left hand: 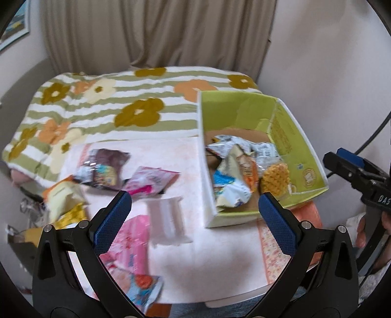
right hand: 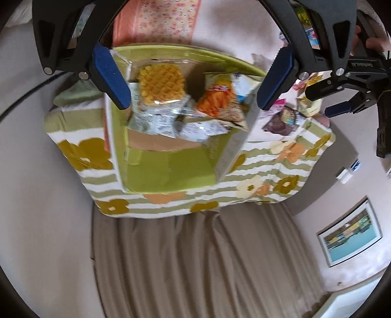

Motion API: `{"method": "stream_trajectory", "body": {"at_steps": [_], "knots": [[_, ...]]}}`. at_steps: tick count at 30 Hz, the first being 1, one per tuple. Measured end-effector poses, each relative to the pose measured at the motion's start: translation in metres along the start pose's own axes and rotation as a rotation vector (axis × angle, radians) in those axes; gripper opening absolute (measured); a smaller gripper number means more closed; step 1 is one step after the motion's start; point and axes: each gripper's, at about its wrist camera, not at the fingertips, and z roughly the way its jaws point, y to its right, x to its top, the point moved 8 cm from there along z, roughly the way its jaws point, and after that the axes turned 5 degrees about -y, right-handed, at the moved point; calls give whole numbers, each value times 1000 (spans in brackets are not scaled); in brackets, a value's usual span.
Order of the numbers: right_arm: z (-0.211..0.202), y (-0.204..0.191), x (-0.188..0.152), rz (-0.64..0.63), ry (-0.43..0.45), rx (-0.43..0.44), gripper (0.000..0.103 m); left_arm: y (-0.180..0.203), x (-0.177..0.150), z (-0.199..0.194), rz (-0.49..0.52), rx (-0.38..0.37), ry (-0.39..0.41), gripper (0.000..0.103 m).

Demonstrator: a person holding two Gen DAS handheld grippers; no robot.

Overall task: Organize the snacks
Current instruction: 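Move both tools back toward the snacks on the table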

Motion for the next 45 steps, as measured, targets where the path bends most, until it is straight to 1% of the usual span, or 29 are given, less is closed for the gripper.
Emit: {"method": "stream_trajectory", "body": {"at_steps": [4,6,11,13,17,20,23,27,29,33,35,38,41,45], "knots": [[-3,-29,4,-56,1,64,103,-33,-9,-24,-37,77,30,103],[-2,-44,5,-75,1,92,103,-51,-14,-33,-62,100,39,103],[5,-86,1,-108,-17,167,103,-99,-23,-50,-125,126,54,103],[10,-101,-2,-120,-26,177,103,-122,-27,-54,-143,134,54,103],[23,-136,-13,-128,-46,177,103,-164,-36,-51,-156,131,34,103],[36,-157,-18,-106,-57,169,103,-194,-45,-44,-150,112,-2,103],[55,-183,-29,-79,-95,173,103,-222,-54,-36,-133,80,-43,103],[76,-212,-39,-109,-138,134,103,-257,-66,-22,-66,55,-86,103],[86,-224,-44,-118,-154,114,103,-268,-71,-16,-34,37,-102,103],[110,-244,-56,-134,-195,91,103,-283,-83,2,66,-3,-142,103],[119,-250,-61,-157,-212,81,103,-285,-87,12,136,-31,-162,103],[140,-254,-73,-224,-267,34,103,-281,-90,25,251,-57,-185,103],[153,-255,-82,-285,-326,28,103,-272,-92,40,398,-71,-212,102],[166,-258,-87,-361,-369,41,103,-255,-92,60,530,-122,-244,96]]}}
